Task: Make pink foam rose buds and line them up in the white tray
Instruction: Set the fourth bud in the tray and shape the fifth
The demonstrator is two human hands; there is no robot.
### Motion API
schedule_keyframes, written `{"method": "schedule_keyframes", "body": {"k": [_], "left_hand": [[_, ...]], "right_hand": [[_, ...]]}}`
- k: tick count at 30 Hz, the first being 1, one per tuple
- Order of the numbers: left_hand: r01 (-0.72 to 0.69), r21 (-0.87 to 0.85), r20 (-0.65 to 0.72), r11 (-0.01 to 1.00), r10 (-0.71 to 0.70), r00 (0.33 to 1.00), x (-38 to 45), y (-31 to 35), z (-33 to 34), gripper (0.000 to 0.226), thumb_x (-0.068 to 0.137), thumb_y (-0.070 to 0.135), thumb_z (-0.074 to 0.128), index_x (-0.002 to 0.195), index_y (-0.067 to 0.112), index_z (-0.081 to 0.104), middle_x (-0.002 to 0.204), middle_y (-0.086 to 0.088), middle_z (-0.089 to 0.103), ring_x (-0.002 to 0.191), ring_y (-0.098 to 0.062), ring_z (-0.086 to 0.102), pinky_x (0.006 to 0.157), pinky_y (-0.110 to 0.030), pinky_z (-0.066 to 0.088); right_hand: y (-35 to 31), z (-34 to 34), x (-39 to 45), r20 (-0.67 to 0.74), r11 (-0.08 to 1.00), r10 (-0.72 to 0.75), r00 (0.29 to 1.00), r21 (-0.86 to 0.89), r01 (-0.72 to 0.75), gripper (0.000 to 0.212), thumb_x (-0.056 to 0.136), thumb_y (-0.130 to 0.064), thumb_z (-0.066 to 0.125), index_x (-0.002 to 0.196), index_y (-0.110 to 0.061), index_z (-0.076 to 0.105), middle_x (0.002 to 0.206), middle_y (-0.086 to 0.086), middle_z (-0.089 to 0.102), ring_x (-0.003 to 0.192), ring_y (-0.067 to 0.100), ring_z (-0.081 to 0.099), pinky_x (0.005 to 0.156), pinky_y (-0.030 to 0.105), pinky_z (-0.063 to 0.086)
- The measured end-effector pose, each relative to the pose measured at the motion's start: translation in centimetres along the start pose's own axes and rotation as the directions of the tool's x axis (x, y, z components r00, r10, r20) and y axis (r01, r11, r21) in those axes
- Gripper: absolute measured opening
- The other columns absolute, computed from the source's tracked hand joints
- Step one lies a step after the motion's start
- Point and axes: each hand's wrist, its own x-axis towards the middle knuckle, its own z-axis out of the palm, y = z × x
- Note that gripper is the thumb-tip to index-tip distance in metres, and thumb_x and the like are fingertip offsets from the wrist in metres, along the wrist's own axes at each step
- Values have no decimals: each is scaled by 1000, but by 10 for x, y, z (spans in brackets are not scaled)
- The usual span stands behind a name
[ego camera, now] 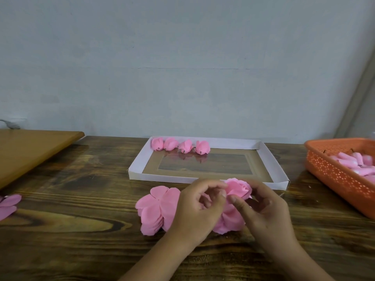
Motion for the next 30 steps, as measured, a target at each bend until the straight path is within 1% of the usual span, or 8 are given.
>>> {"method": "schedule_keyframes", "body": {"k": [3, 7, 13, 17, 19, 23, 27, 30], "left_hand": [[6, 56, -3, 998, -6, 1000, 1, -2, 1, 39, 92, 16, 69, 110, 50, 68, 98, 18, 68, 93, -12, 66, 66, -17, 53], [-8, 85, -1, 996, 8, 1000, 2, 0, -2, 48, 93, 9, 69, 114, 51, 65, 105, 21, 63, 97, -7, 64, 69, -15, 52], [-28, 135, 12, 990, 27, 1000, 3, 3, -1, 32, 91, 17, 71, 98, 48, 70, 105, 21, 60, 95, -10, 63, 67, -14, 50], [0, 131, -4, 991, 1, 1000, 4, 3, -1, 20, 90, 19, 77, 90, 39, 74, 101, 19, 61, 91, -11, 63, 69, -16, 51], [-11, 130, -14, 991, 13, 1000, 5, 2, -1, 21, 89, 17, 77, 85, 37, 73, 99, 18, 62, 90, -11, 64, 69, -16, 50], [-50, 127, 11, 991, 49, 999, 4, 3, -1, 18, 91, 12, 74, 88, 30, 72, 98, 17, 66, 93, -10, 64, 67, -14, 48], [-99, 118, 47, 988, 94, 994, 2, 3, 0, 10, 93, 18, 68, 90, 27, 69, 100, 18, 67, 95, -12, 65, 65, -14, 48], [-73, 122, 66, 990, 65, 996, 1, 1, 0, 14, 96, 16, 67, 92, 29, 68, 102, 20, 68, 101, -8, 65, 73, -13, 49]], "right_hand": [[-2, -1, 0, 18, 1000, -6, 1000, -14, 6, 29, 81, -8, 80, 105, -21, 72, 97, -4, 77, 93, 14, 74, 83, 43, 61], [-2, 0, -2, 41, 1000, -5, 999, -27, 6, 31, 80, -14, 81, 108, -21, 72, 99, -5, 76, 95, 16, 73, 84, 46, 61], [-4, 0, -3, 51, 999, -18, 999, -27, 19, 34, 81, -9, 81, 109, -24, 71, 100, -9, 76, 96, 15, 73, 85, 45, 60], [-4, 0, -2, 38, 998, -26, 999, -52, 28, 32, 81, -10, 80, 108, -26, 71, 100, -11, 76, 97, 13, 73, 84, 40, 61], [-3, 0, -2, 26, 998, -25, 999, -55, 26, 31, 81, -12, 80, 107, -26, 72, 100, -11, 76, 96, 12, 73, 82, 36, 61], [-1, 0, -1, 6, 999, -5, 1000, -46, 5, 29, 81, -12, 81, 106, -25, 72, 98, -10, 76, 94, 11, 73, 81, 36, 61], [-2, -1, 0, -4, 1000, 7, 1000, -31, -7, 29, 80, -14, 81, 106, -24, 72, 97, -9, 77, 94, 11, 73, 82, 37, 61], [-3, 0, 0, -4, 1000, 10, 1000, -23, -10, 29, 79, -18, 81, 106, -24, 72, 97, -7, 77, 94, 12, 73, 82, 37, 62]]}}
